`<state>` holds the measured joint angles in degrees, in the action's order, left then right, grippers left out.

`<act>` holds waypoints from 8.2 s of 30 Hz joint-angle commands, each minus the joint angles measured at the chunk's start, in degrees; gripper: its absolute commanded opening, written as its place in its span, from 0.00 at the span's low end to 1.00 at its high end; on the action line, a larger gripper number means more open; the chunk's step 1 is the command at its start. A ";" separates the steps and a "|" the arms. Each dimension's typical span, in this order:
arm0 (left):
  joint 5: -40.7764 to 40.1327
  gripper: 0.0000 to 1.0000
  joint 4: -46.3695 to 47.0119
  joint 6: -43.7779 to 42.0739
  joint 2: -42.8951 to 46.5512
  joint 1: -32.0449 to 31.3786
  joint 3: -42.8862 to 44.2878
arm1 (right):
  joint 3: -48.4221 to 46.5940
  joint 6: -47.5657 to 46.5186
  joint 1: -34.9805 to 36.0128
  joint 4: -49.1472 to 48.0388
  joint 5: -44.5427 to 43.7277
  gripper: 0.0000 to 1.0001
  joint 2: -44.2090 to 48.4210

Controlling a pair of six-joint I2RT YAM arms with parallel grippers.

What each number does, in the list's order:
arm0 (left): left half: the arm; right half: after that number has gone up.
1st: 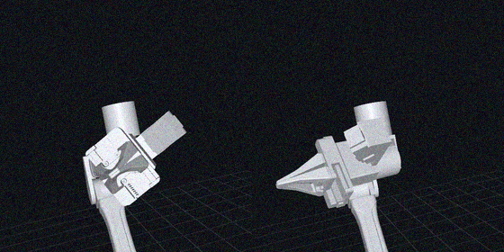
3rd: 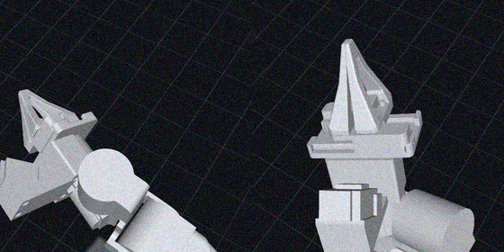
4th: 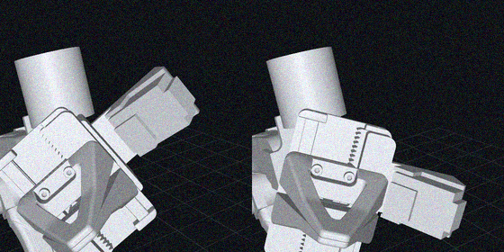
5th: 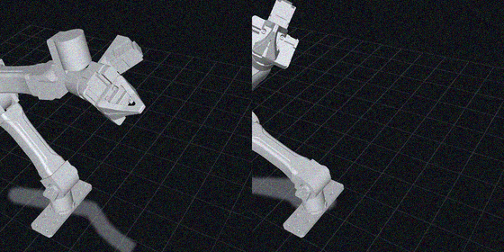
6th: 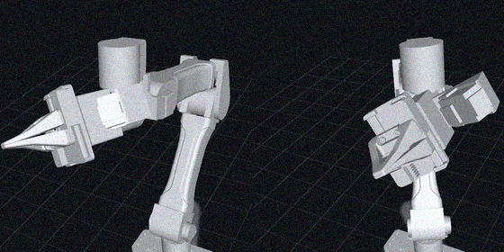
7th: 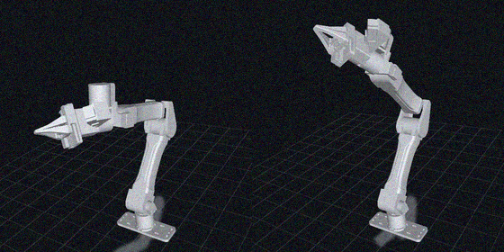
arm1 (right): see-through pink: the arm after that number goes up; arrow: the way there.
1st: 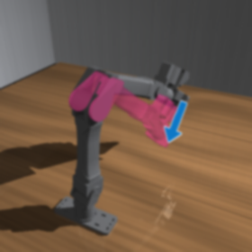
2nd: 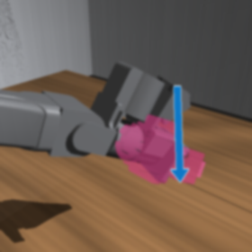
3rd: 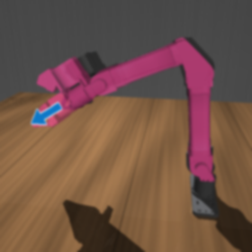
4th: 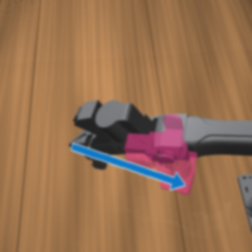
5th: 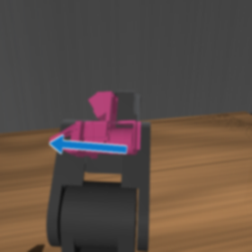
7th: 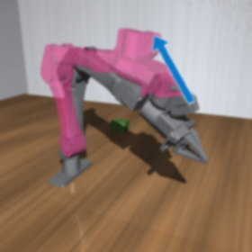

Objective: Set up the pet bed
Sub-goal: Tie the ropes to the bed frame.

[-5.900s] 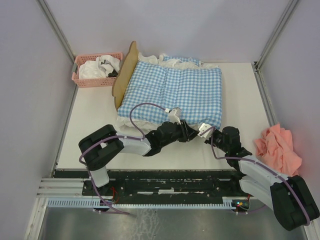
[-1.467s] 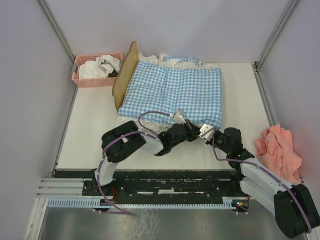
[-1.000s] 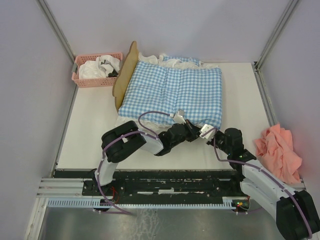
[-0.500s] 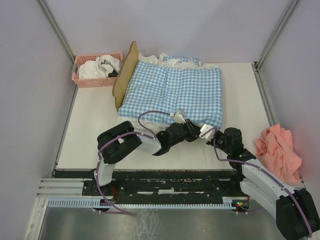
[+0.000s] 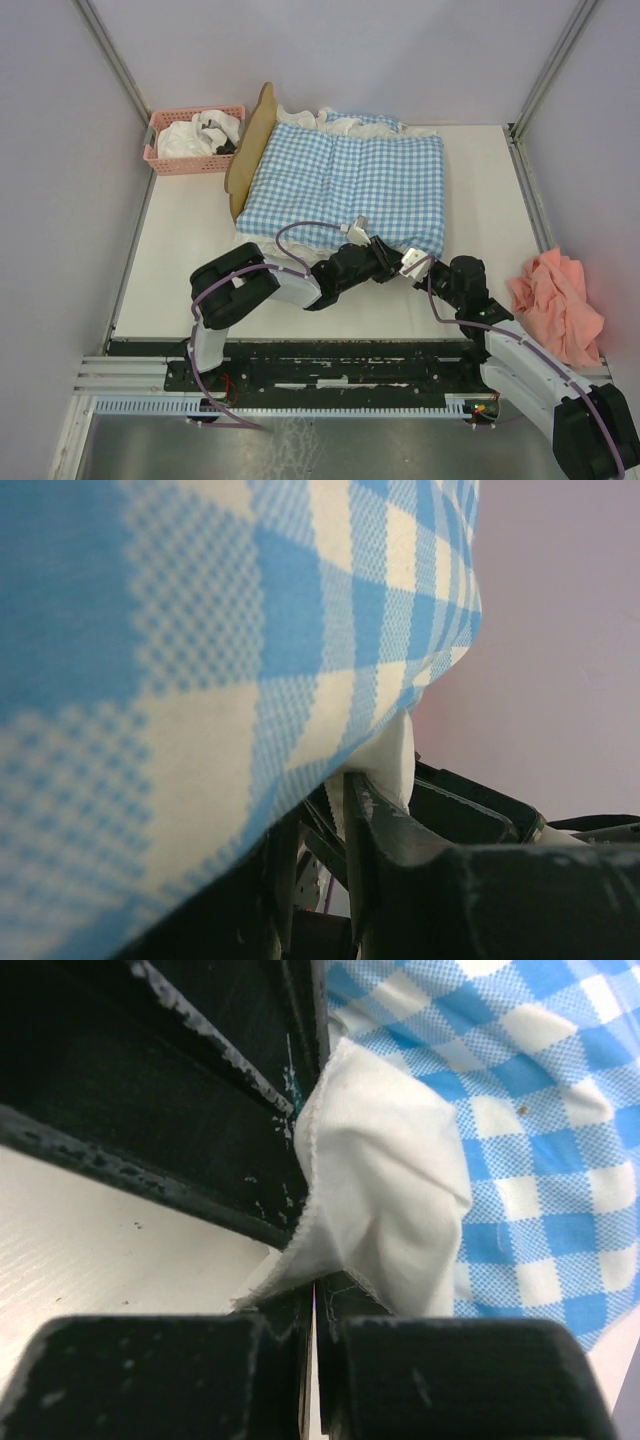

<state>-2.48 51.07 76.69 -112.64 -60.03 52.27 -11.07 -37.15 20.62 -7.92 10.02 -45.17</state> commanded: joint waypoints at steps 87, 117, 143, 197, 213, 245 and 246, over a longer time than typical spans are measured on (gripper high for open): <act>-24.38 0.33 -12.75 -46.41 -4.75 -8.04 16.19 | -2.02 -0.41 -0.15 0.02 -1.25 0.02 0.90; -23.84 0.03 -8.23 -43.47 -4.47 -8.26 13.63 | -2.11 -0.45 -0.19 -0.26 -2.14 0.05 0.72; -27.15 0.03 -9.20 -40.68 -2.59 -8.26 13.37 | -12.85 8.67 -0.14 21.03 -8.39 0.27 7.52; -29.61 0.03 -11.84 -37.56 -2.69 -8.26 12.94 | -19.58 76.78 -0.19 34.23 -8.18 0.40 9.08; -29.15 0.03 -14.54 -37.10 -2.40 -8.11 15.00 | -8.33 85.03 -0.22 23.67 -18.65 0.41 11.38; -29.18 0.03 -14.42 -37.05 -1.60 -8.17 14.44 | -2.50 79.96 -0.23 1.77 -19.33 0.36 -3.88; -29.16 0.03 -14.42 -37.02 -1.71 -8.17 14.44 | -2.38 79.85 -0.23 1.63 -19.34 0.36 -3.92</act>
<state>-29.91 35.62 38.02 -116.77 -67.96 65.21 -12.62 43.40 20.25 -2.79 -7.97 -49.32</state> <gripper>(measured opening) 0.034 0.364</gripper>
